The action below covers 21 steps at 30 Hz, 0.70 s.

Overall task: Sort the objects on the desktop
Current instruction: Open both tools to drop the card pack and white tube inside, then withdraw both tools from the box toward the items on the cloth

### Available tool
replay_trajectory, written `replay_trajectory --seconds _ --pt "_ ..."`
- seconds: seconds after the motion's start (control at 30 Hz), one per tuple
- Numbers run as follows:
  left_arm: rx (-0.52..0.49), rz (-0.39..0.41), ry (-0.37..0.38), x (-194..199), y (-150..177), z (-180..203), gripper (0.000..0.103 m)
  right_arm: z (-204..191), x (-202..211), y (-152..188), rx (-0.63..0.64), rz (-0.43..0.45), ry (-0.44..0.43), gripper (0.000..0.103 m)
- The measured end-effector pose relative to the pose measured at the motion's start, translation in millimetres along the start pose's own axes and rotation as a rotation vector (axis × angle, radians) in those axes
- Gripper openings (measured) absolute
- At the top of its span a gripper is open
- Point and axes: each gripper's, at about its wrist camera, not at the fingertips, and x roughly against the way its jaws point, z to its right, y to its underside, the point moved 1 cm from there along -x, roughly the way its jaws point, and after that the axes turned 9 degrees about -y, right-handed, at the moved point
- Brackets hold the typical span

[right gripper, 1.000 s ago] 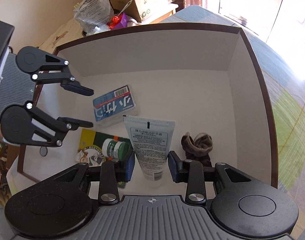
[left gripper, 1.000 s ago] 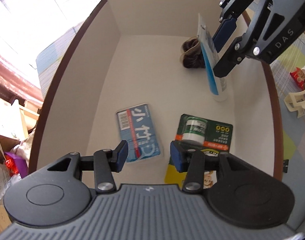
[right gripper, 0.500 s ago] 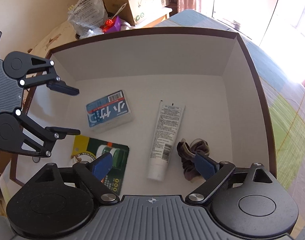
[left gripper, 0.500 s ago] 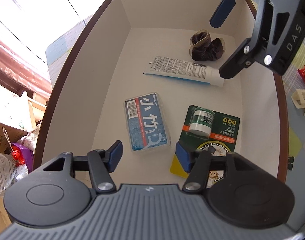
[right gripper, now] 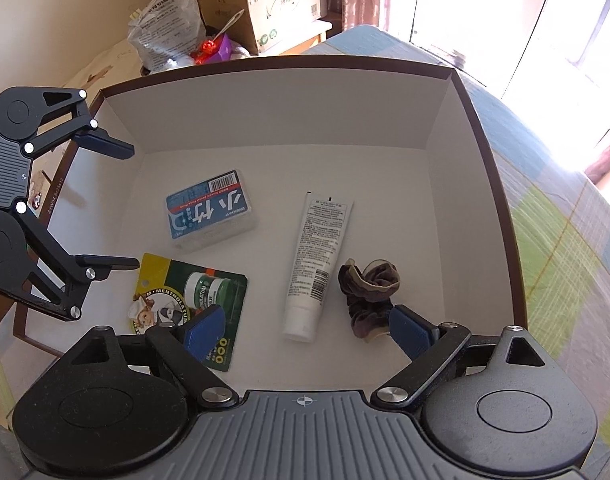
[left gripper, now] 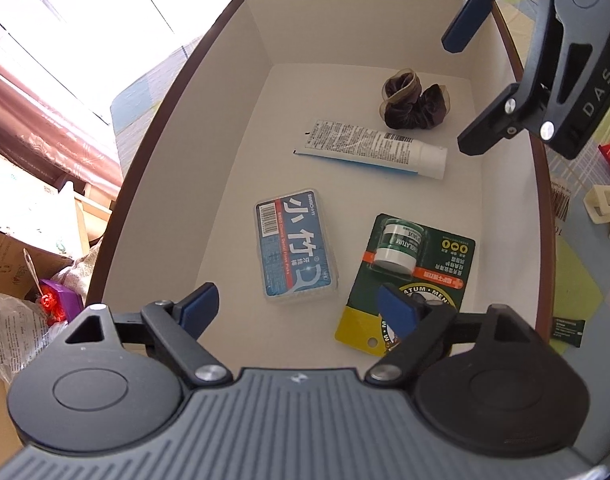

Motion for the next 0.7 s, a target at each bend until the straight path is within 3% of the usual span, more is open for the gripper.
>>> replay_trajectory --seconds 0.7 --pt "0.085 0.021 -0.143 63.1 4.7 6.0 0.095 -17.9 45.4 17.1 0.046 0.110 0.066 0.094"
